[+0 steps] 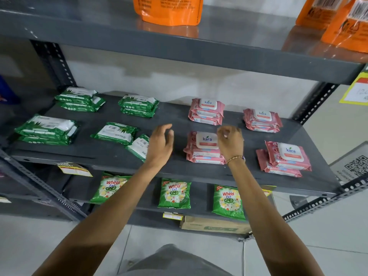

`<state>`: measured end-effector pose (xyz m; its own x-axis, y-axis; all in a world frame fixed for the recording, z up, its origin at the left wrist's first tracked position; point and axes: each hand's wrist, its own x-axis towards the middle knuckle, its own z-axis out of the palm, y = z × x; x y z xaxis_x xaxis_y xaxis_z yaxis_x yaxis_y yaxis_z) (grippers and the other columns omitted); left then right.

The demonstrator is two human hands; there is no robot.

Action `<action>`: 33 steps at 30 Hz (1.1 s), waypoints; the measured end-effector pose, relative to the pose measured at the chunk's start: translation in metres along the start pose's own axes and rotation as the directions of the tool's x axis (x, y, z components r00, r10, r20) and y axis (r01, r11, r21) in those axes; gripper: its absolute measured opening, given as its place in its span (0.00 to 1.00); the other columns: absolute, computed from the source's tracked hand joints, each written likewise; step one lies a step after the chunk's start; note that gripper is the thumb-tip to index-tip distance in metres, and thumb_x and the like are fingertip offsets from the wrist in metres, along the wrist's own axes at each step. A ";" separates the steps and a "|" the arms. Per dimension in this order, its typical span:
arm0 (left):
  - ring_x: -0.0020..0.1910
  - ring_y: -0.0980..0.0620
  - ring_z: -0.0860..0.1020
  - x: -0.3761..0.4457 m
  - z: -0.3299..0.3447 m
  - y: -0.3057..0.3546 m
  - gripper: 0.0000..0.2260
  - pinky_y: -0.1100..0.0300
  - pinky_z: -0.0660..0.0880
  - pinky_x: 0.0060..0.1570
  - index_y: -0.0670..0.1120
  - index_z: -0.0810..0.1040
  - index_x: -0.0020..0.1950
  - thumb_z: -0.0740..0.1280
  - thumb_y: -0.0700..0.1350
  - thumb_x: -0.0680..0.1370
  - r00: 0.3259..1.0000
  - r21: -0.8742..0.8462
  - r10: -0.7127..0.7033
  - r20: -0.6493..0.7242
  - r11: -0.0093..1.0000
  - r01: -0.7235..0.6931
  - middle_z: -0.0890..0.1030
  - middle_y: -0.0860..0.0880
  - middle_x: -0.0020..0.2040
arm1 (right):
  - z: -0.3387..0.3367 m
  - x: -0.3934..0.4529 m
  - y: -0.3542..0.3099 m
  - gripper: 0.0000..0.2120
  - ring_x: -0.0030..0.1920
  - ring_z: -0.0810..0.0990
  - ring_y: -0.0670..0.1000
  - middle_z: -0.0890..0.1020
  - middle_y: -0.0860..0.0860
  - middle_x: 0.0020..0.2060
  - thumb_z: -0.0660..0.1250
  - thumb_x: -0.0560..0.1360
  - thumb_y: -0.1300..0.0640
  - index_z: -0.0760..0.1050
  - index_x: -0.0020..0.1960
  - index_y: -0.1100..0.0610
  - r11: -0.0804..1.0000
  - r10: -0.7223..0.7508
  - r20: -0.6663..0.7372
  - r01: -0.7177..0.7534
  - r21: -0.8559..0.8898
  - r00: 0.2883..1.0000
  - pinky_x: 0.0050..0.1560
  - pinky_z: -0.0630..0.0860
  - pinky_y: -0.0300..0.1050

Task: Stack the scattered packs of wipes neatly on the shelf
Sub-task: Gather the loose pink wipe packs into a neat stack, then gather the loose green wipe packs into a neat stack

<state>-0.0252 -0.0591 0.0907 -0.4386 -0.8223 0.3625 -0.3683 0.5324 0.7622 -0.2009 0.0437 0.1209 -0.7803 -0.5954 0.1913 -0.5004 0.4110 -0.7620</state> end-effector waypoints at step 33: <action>0.67 0.41 0.68 -0.055 -0.173 -0.262 0.25 0.47 0.60 0.66 0.39 0.70 0.66 0.47 0.55 0.81 0.971 0.626 0.033 0.238 0.759 -0.179 0.76 0.38 0.64 | 0.158 -0.078 -0.191 0.24 0.43 0.75 0.45 0.76 0.45 0.48 0.75 0.61 0.42 0.71 0.52 0.47 0.920 0.096 0.863 0.287 -0.268 0.496 0.40 0.75 0.47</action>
<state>0.2367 -0.1880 -0.0360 -0.6331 -0.7327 0.2497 -0.7138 0.6774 0.1781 0.0147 -0.0971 0.1540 -0.1115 -0.8515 -0.5124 -0.7849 0.3917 -0.4801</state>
